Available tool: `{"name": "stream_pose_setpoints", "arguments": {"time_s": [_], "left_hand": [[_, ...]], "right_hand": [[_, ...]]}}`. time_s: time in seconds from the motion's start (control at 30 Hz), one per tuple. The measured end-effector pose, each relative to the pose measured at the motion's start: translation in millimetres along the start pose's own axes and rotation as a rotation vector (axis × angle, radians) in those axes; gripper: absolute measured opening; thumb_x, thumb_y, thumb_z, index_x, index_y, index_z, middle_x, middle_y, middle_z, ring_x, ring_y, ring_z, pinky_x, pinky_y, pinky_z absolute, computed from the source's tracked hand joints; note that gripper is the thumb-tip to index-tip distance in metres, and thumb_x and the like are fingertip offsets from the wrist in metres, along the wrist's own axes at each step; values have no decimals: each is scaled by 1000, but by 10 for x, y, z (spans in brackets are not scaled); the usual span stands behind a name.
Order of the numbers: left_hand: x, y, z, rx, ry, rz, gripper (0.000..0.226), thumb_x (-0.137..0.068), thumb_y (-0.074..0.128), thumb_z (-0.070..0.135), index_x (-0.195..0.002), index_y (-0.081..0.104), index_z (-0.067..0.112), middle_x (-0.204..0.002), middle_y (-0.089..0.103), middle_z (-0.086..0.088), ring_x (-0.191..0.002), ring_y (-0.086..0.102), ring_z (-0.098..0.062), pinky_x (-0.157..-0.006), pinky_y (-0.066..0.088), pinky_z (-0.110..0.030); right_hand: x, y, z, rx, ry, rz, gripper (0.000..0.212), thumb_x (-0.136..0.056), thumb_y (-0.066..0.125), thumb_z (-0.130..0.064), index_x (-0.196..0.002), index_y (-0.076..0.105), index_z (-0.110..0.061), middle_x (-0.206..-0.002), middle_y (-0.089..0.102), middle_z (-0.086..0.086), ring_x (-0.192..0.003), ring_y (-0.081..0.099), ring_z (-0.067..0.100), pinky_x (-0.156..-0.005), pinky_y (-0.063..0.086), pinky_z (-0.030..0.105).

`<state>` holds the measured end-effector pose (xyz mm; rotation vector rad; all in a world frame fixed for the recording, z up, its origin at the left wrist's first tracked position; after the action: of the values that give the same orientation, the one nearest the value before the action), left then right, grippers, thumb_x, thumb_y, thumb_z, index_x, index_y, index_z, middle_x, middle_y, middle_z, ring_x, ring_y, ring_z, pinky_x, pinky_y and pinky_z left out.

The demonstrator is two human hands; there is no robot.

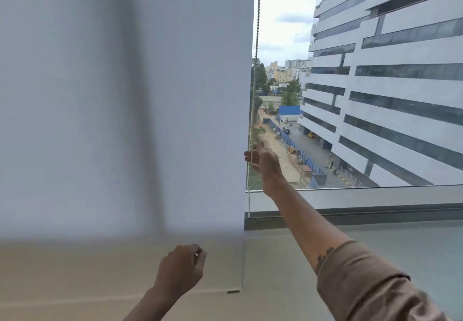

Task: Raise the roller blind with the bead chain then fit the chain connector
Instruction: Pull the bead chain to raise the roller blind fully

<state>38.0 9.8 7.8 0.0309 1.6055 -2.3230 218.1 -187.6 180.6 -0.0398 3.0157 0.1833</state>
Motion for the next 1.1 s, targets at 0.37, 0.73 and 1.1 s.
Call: {"name": "stream_pose_setpoints", "arguments": {"time_s": [0.37, 0.73, 1.1], "left_hand": [[-523, -558, 465, 393, 78, 182, 13, -101, 73, 22, -105, 85, 18, -82, 84, 6, -83, 82, -21, -85, 65, -41], [-1058, -1872, 1496, 907, 220, 342, 20, -108, 65, 15, -117, 81, 8, -101, 86, -8, -97, 84, -19, -100, 65, -50], [-1172, -2360, 2255, 1129, 258, 225, 38, -117, 46, 28, -119, 76, 4, -111, 83, -17, -107, 81, -31, -101, 65, -49]], "right_hand": [[-116, 131, -613, -287, -174, -85, 42, -112, 47, -36, -98, 72, -6, -61, 49, 1, -48, 31, 11, -45, 21, 26], [351, -23, -552, -230, -299, -29, 41, -112, 51, -38, -79, 59, -14, -50, 40, -5, -38, 27, 10, -38, 18, 22], [638, -58, -499, -341, -318, -90, 44, -111, 54, -38, -70, 57, -20, -49, 34, -3, -37, 24, 9, -42, 11, 33]]}}
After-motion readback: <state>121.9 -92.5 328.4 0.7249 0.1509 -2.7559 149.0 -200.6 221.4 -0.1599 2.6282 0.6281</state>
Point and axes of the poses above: each hand's wrist, its own x-axis away from the middle knuckle, its own y-axis out of the palm, z = x × y, the point moved 4 cm from there along -x, towards the middle knuckle
